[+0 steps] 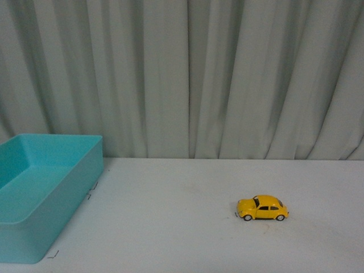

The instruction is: Wind up and store yellow beetle toy

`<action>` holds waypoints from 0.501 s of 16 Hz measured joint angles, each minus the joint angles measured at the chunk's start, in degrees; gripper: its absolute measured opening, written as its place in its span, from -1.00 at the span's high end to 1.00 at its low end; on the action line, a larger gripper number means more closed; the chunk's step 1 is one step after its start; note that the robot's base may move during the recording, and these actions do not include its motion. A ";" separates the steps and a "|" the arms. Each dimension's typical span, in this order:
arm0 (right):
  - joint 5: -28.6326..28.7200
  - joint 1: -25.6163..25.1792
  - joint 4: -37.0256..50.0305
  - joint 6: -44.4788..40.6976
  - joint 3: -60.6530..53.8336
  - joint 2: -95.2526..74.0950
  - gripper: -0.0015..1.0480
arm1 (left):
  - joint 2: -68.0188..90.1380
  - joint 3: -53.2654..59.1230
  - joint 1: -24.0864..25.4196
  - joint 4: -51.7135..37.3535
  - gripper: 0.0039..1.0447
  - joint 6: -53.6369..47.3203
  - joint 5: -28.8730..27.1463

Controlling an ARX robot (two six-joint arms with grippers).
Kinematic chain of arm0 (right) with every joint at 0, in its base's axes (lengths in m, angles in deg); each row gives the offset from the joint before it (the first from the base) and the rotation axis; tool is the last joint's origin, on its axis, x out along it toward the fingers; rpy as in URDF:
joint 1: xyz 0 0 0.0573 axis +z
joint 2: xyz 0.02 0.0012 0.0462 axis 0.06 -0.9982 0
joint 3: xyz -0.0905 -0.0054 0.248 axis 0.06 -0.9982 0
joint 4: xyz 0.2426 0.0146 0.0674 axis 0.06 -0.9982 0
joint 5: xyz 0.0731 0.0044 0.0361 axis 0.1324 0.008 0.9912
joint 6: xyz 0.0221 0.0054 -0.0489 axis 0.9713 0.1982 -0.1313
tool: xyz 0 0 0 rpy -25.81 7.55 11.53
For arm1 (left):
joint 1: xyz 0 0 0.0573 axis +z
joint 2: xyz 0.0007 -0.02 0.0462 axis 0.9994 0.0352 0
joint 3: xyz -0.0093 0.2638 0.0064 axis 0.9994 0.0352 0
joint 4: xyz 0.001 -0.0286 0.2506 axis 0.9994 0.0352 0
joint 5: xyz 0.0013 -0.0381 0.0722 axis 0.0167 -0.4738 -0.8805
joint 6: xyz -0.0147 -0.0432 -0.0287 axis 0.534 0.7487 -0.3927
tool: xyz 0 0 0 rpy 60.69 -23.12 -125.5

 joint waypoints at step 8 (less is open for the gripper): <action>0.00 0.00 -0.17 0.00 0.00 -0.07 -0.87 | 0.13 0.00 0.00 0.20 -0.88 0.00 0.00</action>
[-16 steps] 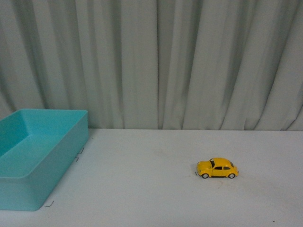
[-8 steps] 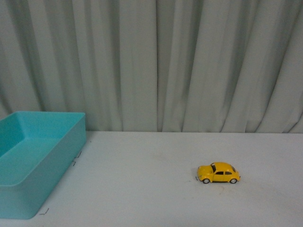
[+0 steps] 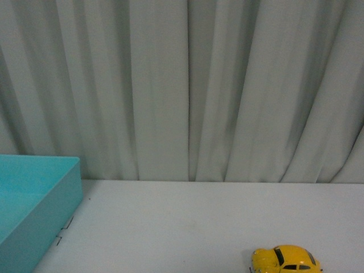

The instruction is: Wind up and store yellow beetle toy

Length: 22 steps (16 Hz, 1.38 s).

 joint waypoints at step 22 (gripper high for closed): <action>17.68 -22.91 42.40 3.76 39.04 -94.07 -0.87 | -0.13 0.00 -0.04 -0.22 -0.88 0.02 -0.02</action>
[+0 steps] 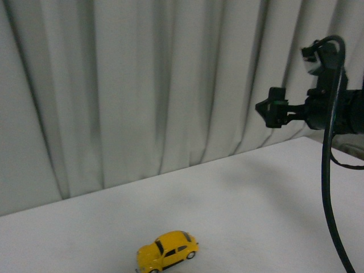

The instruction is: Wind up and store yellow beetle toy

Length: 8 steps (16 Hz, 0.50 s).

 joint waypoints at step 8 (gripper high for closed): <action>29.92 14.73 -47.19 -46.03 22.23 -13.97 -0.87 | 0.00 0.00 0.00 0.00 -0.88 0.00 0.00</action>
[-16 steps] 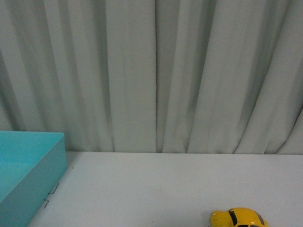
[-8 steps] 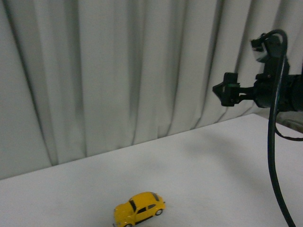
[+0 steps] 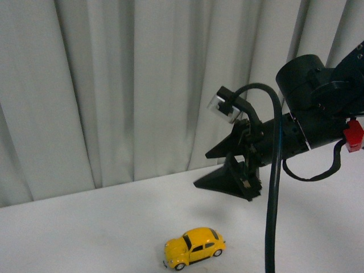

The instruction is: Wind up and store yellow beetle toy

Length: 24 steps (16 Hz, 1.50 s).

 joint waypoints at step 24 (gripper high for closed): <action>-5.95 5.68 -33.57 -54.38 23.08 -25.40 -0.56 | 0.00 0.00 0.00 0.00 -0.88 0.00 0.02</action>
